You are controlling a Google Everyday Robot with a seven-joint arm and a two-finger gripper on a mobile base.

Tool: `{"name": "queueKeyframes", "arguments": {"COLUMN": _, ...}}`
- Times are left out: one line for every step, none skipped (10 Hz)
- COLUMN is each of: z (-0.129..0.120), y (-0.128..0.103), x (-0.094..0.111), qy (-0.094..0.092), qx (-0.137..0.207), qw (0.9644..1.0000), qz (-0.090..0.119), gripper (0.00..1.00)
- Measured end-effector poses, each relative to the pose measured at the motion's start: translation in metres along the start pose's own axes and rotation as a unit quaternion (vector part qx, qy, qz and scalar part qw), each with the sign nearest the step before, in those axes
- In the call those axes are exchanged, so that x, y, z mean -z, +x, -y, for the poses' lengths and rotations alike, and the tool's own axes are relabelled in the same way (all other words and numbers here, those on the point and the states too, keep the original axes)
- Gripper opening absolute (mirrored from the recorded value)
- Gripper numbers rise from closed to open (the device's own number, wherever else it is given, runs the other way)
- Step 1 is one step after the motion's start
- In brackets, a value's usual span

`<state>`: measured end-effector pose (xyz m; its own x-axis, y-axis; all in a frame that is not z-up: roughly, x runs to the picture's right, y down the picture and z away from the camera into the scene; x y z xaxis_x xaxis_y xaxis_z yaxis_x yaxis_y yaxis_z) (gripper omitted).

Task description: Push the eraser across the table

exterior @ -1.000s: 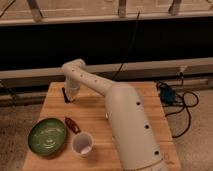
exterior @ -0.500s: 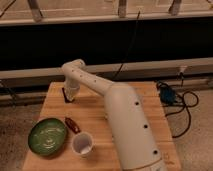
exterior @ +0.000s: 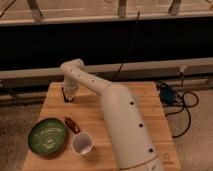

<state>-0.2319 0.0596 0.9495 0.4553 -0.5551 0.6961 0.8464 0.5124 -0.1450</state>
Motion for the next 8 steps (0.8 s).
{"name": "queueKeyframes", "arguments": {"z": 0.0014, "y": 0.0002, "x": -0.0018, "qy": 0.000, "qx": 0.002, "qw": 1.0000, "qz": 0.001, "gripper": 0.05}}
{"name": "queueKeyframes", "arguments": {"z": 0.0014, "y": 0.0002, "x": -0.0018, "qy": 0.000, "qx": 0.002, "qw": 1.0000, "qz": 0.000, "gripper": 0.05}}
{"name": "queueKeyframes", "arguments": {"z": 0.0013, "y": 0.0005, "x": -0.0013, "qy": -0.001, "qx": 0.002, "qw": 1.0000, "qz": 0.000, "gripper": 0.05}}
{"name": "queueKeyframes", "arguments": {"z": 0.0010, "y": 0.0007, "x": -0.0013, "qy": -0.001, "qx": 0.002, "qw": 1.0000, "qz": 0.000, "gripper": 0.05}}
{"name": "queueKeyframes", "arguments": {"z": 0.0010, "y": 0.0007, "x": -0.0013, "qy": -0.001, "qx": 0.002, "qw": 1.0000, "qz": 0.000, "gripper": 0.05}}
{"name": "queueKeyframes", "arguments": {"z": 0.0022, "y": 0.0019, "x": -0.0015, "qy": -0.001, "qx": 0.002, "qw": 1.0000, "qz": 0.000, "gripper": 0.05}}
{"name": "queueKeyframes", "arguments": {"z": 0.0053, "y": 0.0034, "x": -0.0033, "qy": 0.001, "qx": 0.004, "qw": 1.0000, "qz": -0.001, "gripper": 0.05}}
{"name": "queueKeyframes", "arguments": {"z": 0.0047, "y": 0.0028, "x": -0.0029, "qy": 0.000, "qx": 0.005, "qw": 1.0000, "qz": -0.001, "gripper": 0.05}}
